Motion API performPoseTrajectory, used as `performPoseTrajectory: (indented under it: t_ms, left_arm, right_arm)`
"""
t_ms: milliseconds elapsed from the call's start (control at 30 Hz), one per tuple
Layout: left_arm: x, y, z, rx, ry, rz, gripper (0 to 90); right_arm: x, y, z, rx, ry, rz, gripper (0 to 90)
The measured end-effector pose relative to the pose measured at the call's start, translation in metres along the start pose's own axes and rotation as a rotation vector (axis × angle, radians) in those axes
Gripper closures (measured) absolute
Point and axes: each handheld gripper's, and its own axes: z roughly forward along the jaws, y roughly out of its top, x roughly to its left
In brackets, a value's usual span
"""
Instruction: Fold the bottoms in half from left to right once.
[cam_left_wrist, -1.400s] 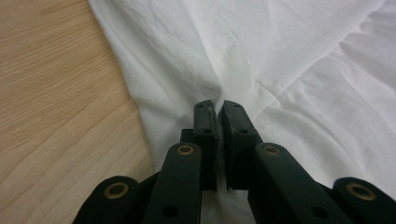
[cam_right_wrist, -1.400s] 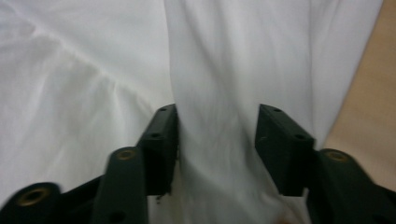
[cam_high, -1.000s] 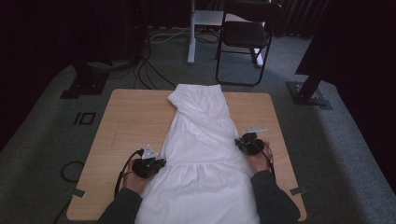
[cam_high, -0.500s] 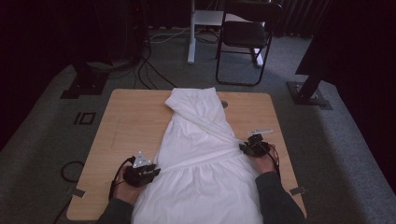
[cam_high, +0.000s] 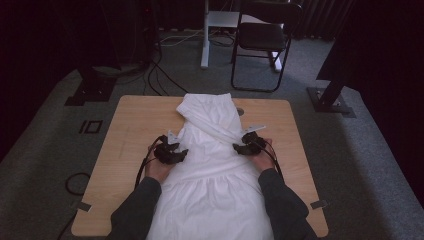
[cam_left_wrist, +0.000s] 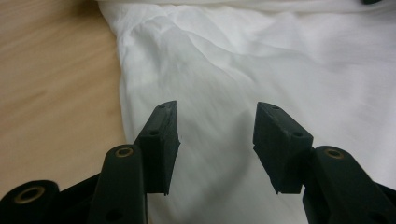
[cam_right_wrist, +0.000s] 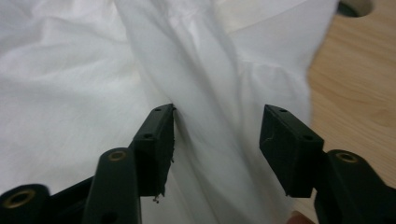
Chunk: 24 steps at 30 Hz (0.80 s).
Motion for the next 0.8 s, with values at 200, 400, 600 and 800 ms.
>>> performPoseTrajectory:
  t_ms: [200, 400, 600, 800]
  left_arm:
    - [0.004, -0.012, 0.005, 0.032, -0.056, -0.027, 81.7]
    - [-0.018, -0.035, -0.019, 0.029, -0.11, 0.007, 86.0]
    - [-0.047, -0.065, -0.046, -0.007, -0.172, 0.065, 85.8]
    - [-0.048, -0.068, -0.046, -0.024, -0.182, 0.06, 85.3]
  right_arm:
    - [-0.006, -0.013, 0.004, 0.03, 0.011, 0.086, 63.5]
    - [0.008, -0.046, -0.028, 0.028, 0.021, 0.103, 68.1]
    - [0.029, -0.083, -0.062, 0.025, 0.063, 0.109, 68.0]
    - [0.036, -0.082, -0.076, 0.033, 0.098, 0.113, 46.3]
